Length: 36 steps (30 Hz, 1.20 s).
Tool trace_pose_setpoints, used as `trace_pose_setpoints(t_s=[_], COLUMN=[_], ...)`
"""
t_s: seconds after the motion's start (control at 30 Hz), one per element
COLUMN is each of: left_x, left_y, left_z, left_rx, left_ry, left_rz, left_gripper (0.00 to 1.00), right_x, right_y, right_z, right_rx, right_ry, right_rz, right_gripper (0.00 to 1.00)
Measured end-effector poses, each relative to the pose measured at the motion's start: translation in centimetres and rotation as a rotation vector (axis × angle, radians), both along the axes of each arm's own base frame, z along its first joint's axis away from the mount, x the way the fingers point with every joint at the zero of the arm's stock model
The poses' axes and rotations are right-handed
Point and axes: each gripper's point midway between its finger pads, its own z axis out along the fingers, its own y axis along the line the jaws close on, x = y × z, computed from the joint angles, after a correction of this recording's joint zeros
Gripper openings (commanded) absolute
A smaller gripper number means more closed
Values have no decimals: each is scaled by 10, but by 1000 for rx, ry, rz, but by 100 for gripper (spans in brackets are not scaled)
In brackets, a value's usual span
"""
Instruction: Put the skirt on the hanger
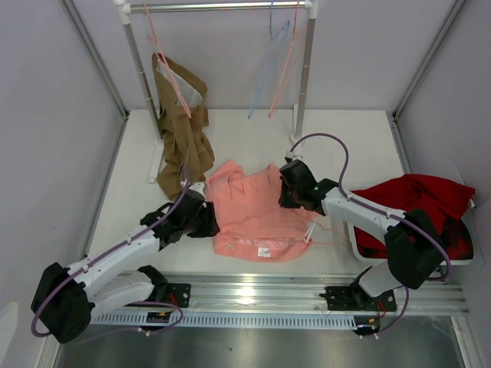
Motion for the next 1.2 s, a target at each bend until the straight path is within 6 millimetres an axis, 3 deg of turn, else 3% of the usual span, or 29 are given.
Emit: trace_pose_setpoints(t_s=[0.2, 0.37, 0.6, 1.2], left_x=[-21, -40, -48, -47], left_y=[-31, -45, -72, -68], left_z=[14, -3, -14, -37], left_rx=[84, 197, 347, 465], left_ry=[-38, -5, 8, 33], left_rz=[-160, -283, -420, -445], left_gripper=[48, 45, 45, 44], right_x=[1, 1, 0, 1], right_y=[2, 3, 4, 4], right_z=[-2, -4, -6, -6], right_rx=[-1, 0, -2, 0], right_ry=[0, 3, 7, 6], right_rz=[-1, -3, -3, -2], right_gripper=[0, 0, 0, 0])
